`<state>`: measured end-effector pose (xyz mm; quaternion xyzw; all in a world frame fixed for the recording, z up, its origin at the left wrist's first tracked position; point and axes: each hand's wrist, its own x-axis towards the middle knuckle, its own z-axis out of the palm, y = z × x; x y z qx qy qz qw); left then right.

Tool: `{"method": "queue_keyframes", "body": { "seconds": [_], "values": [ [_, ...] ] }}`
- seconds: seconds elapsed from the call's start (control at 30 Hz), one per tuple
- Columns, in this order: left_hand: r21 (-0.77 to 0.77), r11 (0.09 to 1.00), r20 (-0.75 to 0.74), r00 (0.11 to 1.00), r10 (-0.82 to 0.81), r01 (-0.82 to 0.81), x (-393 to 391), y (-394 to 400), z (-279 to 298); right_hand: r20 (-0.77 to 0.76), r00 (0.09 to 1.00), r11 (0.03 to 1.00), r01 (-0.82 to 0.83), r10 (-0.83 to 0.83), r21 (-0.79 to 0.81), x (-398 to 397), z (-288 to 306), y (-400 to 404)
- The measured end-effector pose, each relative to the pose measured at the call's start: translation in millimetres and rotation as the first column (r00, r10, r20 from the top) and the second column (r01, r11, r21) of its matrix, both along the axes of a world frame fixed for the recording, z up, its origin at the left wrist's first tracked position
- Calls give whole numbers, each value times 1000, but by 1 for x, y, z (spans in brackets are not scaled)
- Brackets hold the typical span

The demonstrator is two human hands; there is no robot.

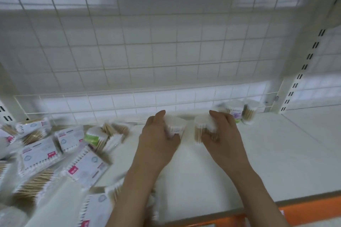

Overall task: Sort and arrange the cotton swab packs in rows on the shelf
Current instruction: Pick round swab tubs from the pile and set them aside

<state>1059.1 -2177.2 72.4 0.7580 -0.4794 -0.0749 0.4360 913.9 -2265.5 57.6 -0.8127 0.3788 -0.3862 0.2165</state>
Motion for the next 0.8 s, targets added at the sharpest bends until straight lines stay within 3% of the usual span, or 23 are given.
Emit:
{"method": "queue_keyframes", "body": {
  "seconds": [0.17,0.43,0.8],
  "values": [
    [-112,993,-54,998,-28,22,-51,-24,-16,-14,998,998,61,-61,-32,-54,-11,-22],
    [-76,993,-97,991,-94,87,-106,-83,-36,-69,980,981,184,-188,-68,-118,-25,-69],
    [-49,997,-117,991,-60,55,-140,-153,-48,-80,981,984,173,-175,-32,-143,-26,-137]
  ]
}}
